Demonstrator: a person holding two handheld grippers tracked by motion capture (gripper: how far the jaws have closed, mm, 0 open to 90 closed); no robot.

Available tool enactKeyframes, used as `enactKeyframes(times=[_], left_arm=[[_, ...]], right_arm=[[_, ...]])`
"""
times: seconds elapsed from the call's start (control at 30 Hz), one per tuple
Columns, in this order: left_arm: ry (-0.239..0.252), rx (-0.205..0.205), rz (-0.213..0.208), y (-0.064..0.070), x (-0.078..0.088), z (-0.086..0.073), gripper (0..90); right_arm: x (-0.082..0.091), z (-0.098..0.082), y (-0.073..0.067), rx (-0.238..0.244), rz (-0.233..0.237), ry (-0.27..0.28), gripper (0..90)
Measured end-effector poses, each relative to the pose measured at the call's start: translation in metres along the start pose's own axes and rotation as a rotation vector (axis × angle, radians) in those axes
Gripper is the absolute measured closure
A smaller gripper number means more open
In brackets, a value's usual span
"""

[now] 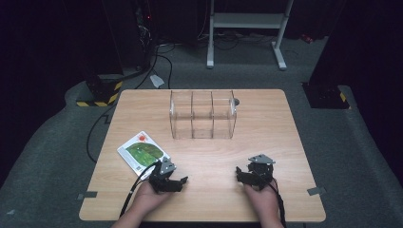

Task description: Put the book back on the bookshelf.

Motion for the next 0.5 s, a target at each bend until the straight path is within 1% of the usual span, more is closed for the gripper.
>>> enactKeyframes(times=[0.03,0.13,0.23,0.37,0.4,0.43,0.47,0.5], left_arm=[[-0.003,-0.004,0.007,-0.0007,0.0004,0.0001,21.9],[-0.005,0.006,0.007,0.0002,0.0007,-0.0004,21.8],[-0.013,0.006,0.011,0.0,0.0014,-0.0005,21.8],[-0.031,0.024,0.004,-0.0004,0.0034,-0.0011,22.5],[-0.049,0.012,0.011,-0.0024,0.005,-0.0008,23.5],[-0.062,0.016,0.006,-0.002,0.0055,-0.0004,23.8],[-0.063,0.004,0.01,-0.0029,0.0072,0.0014,23.0],[-0.048,0.002,0.008,-0.0026,0.0094,0.0036,22.6]], right_arm=[[0.0,0.0,0.0,0.0,0.0,0.0,13.9],[0.0,0.0,-0.0001,-0.001,0.0,0.0,13.9],[0.0002,-0.0001,0.0,0.0,0.001,-0.001,14.0],[0.0002,-0.0001,0.0,0.0,0.001,-0.001,14.0],[0.0002,-0.0001,0.0,0.0,0.001,-0.001,14.0],[0.0002,-0.0001,-0.0001,0.0,0.001,-0.001,14.0],[0.0002,-0.0001,0.0,0.0,0.001,0.0,14.0],[0.0002,-0.0001,-0.0001,0.0,0.001,0.0,14.0]])
Point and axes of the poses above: each handheld gripper's, and its own axes: x roughly backward along the jaws, z roughly out of its top, y roughly to its right, the point moved 8 cm from there along -x, roughly forward along the jaws, and after that the axes turned 12 degrees about -z, right-handed, at the moved point
